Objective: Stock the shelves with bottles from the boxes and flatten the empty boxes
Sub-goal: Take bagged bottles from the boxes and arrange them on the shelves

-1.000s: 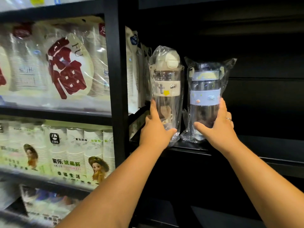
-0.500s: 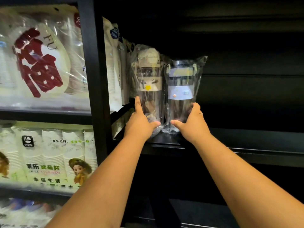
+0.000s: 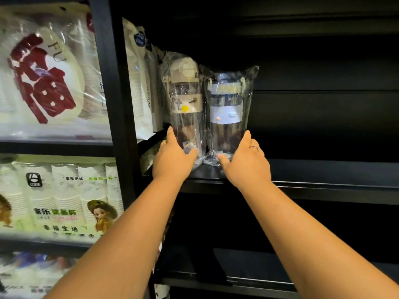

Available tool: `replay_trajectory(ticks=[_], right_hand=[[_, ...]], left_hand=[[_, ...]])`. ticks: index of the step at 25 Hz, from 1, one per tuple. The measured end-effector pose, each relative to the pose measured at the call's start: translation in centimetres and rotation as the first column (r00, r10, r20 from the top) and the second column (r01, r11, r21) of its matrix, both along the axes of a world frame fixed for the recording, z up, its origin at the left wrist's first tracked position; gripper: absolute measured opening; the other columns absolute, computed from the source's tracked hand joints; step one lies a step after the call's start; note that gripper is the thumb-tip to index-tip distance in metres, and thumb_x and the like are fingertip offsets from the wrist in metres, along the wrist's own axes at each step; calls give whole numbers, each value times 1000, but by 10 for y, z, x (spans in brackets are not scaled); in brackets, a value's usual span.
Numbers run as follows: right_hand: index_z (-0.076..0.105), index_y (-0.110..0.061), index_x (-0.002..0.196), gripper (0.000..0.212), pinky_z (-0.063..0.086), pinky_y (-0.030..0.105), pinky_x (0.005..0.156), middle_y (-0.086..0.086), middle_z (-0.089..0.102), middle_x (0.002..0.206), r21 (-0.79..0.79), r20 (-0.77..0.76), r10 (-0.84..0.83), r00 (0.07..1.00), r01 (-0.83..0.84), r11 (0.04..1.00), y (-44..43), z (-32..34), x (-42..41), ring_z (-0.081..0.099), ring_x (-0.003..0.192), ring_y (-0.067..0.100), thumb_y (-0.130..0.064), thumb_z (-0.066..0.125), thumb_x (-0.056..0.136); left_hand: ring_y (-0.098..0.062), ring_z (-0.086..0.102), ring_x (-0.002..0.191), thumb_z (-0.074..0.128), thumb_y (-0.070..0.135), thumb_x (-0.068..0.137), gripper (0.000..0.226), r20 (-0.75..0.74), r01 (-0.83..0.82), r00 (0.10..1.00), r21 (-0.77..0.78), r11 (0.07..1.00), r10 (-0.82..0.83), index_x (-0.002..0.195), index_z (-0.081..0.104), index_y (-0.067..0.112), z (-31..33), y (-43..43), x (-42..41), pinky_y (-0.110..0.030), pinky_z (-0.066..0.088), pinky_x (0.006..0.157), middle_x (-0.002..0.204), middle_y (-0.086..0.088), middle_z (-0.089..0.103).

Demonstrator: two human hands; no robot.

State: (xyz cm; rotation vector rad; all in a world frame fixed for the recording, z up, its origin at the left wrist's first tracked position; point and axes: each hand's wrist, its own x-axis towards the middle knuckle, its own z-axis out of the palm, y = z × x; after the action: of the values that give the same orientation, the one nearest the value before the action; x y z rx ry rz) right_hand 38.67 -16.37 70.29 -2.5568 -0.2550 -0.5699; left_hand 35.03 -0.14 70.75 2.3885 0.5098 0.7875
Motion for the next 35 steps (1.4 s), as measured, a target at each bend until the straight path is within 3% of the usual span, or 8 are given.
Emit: replay_trajectory(ticks=[4, 6, 11, 20, 26, 28, 31, 35], right_hand=[[42, -12, 147, 65, 13, 54, 120, 11, 38, 155, -146, 281, 69, 957, -28, 989, -19, -52, -44, 22, 149, 30, -56, 32, 99], [39, -12, 148, 70, 7, 56, 119, 12, 33, 158, -133, 357, 117, 927, -74, 988, -24, -91, -69, 16, 151, 33, -58, 31, 96], [24, -14, 156, 82, 9, 60, 116, 13, 7, 165, -253, 150, 305, 941, -261, 931, -42, -215, -124, 5, 151, 38, -58, 42, 89], [41, -11, 148, 77, 27, 61, 111, 17, 33, 155, -312, -400, 450, 798, -581, 752, -34, -423, -212, 30, 144, 40, -56, 38, 85], [37, -13, 151, 83, 31, 54, 112, 18, 35, 155, -269, -666, 306, 681, -602, 752, -7, -567, -272, 33, 142, 37, -51, 64, 83], [22, -17, 156, 85, 21, 48, 116, 13, 20, 162, -269, -750, 221, 623, -593, 759, 5, -618, -294, 20, 149, 32, -53, 58, 89], [27, -14, 155, 84, 29, 52, 111, 18, 28, 158, -262, -759, 169, 629, -533, 805, 21, -691, -324, 27, 145, 36, -49, 61, 87], [24, -19, 154, 87, 29, 52, 112, 14, 24, 159, -261, -820, 46, 571, -444, 857, 28, -766, -361, 26, 144, 36, -50, 66, 85]], left_hand=[[-26, 39, 141, 39, 50, 97, 62, 153, -16, 988, 290, 957, -30, 150, 38, 18, -54, -17, -42, -44, 31, 116, 150, -4, 47], [-23, 21, 151, 36, 48, 97, 59, 202, -20, 977, 388, 921, -63, 149, 39, 20, -101, -30, -74, -45, 12, 124, 158, -2, 36], [-27, 21, 151, 51, 36, 95, 55, 88, 68, 988, 497, 865, -128, 146, 44, 16, -227, -51, -164, -49, 15, 123, 160, -9, 31], [-37, 38, 142, 51, 40, 94, 57, -386, 23, 919, 255, 967, 80, 139, 55, 4, -441, -58, -304, -55, 36, 110, 152, -20, 42], [-43, 51, 131, 48, 49, 90, 68, -676, -6, 736, 21, 1000, 19, 142, 39, 6, -583, -19, -360, -56, 48, 99, 143, -25, 51], [-41, 44, 136, 48, 53, 89, 77, -749, -77, 662, -39, 996, 22, 147, 37, 5, -630, 3, -371, -54, 43, 107, 149, -23, 44], [-31, 16, 150, 57, 58, 88, 91, -851, -183, 523, -156, 971, -39, 156, 15, 15, -703, 34, -372, -45, 19, 122, 163, -12, 18], [-35, 15, 149, 63, 69, 79, 112, -906, -226, 410, -216, 950, -108, 156, 1, 16, -792, 52, -367, -48, 21, 121, 162, -14, 14]])
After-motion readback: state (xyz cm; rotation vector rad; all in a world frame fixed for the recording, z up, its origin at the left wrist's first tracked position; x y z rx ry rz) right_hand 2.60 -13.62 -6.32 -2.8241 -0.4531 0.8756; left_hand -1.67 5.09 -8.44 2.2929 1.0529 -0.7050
